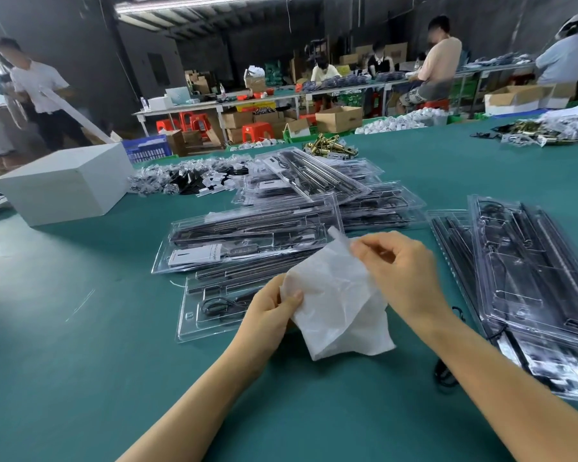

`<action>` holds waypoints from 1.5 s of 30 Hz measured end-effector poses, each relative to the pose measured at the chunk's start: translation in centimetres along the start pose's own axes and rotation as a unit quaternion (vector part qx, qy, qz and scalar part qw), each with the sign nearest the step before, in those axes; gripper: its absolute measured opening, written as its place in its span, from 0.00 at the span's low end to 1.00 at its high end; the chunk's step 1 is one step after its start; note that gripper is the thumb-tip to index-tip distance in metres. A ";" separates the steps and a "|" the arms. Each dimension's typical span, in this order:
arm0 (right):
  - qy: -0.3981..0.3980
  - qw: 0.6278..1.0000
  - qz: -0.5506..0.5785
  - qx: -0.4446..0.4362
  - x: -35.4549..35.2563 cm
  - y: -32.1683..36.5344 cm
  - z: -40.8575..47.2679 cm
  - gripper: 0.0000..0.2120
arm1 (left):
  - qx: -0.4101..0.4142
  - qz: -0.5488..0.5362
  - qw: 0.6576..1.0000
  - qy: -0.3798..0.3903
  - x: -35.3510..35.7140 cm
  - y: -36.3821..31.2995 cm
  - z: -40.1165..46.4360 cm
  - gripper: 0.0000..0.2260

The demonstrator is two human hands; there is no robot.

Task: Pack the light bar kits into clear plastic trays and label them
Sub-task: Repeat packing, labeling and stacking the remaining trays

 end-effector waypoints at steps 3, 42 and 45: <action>-0.029 0.998 0.063 0.004 -1.4 0.0 0.7 0.04 | 0.017 0.006 0.999 -0.034 -0.5 -0.2 0.0 0.14; 0.248 0.821 0.398 0.324 12.7 4.0 1.1 0.02 | 0.223 0.525 0.820 0.046 0.8 0.1 -1.2 0.12; 0.209 0.844 0.398 0.293 13.1 3.5 1.4 0.03 | 0.159 0.404 0.901 0.018 -0.5 -0.8 -0.8 0.12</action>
Point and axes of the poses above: each hand's wrist, its own z-axis towards the middle knuckle, its own x-axis out of the palm, y = z × x, the point moved 2 cm from there along z, towards the middle knuckle, and after that the axes turned 5 degrees about -z, right-handed, at the moved point
